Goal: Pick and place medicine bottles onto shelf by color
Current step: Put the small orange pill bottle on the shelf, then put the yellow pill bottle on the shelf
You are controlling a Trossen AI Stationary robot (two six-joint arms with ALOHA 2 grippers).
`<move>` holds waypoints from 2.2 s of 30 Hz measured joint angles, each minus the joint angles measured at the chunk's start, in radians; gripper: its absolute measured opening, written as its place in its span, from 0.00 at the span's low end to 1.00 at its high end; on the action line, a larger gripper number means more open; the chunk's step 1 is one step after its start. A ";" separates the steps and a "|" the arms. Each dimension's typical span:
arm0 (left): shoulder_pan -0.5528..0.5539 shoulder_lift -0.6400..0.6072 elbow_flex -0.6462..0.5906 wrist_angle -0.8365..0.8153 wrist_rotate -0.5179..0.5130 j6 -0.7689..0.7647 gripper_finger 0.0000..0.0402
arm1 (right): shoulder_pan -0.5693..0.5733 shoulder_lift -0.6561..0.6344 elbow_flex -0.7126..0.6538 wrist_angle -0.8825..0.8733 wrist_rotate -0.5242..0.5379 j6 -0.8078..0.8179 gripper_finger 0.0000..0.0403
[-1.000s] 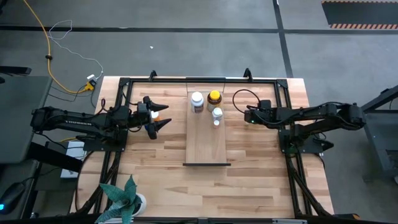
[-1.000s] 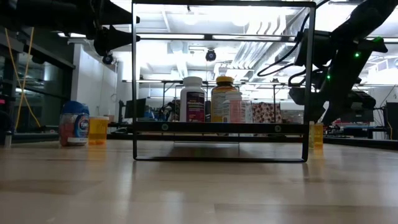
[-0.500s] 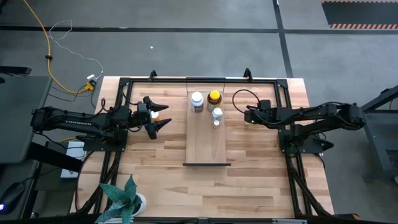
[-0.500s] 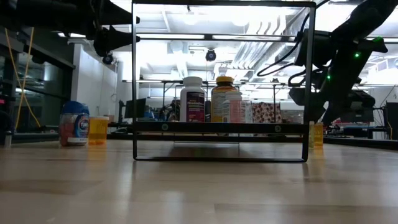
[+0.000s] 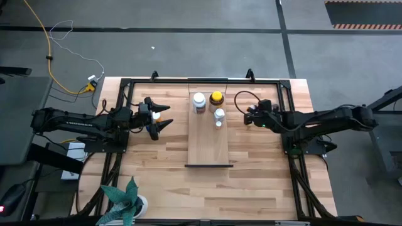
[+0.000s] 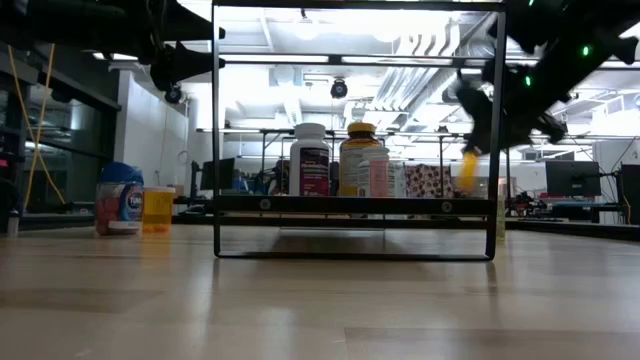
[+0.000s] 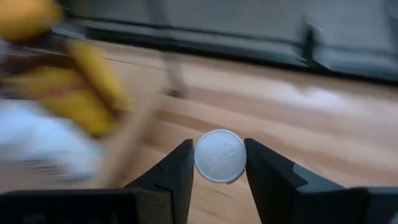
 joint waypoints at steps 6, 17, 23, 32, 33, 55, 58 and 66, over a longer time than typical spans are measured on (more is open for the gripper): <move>0.000 0.000 0.000 0.000 0.000 0.000 0.77 | 0.100 0.016 0.001 0.301 -0.142 -0.232 0.32; 0.000 0.000 0.000 0.001 0.000 -0.005 0.77 | 0.135 0.229 0.150 0.216 -0.441 -0.300 0.27; 0.000 0.000 0.000 0.001 0.000 -0.007 0.77 | 0.151 0.373 0.264 0.155 -0.457 -0.329 0.27; 0.000 0.000 0.000 0.000 0.000 -0.007 0.77 | 0.150 0.522 0.402 0.040 -0.456 -0.353 0.27; 0.000 0.000 0.000 0.000 0.000 -0.007 0.77 | 0.150 0.531 0.412 0.031 -0.456 -0.353 0.27; 0.000 0.000 0.000 -0.001 0.000 -0.007 0.77 | 0.152 0.560 0.441 0.032 -0.367 -0.380 0.38; 0.000 0.000 0.000 -0.001 0.000 -0.007 0.77 | 0.152 0.560 0.441 0.033 -0.365 -0.388 0.46; 0.000 0.000 0.000 -0.003 0.000 -0.007 0.77 | 0.153 0.520 0.441 0.030 -0.415 -0.415 0.62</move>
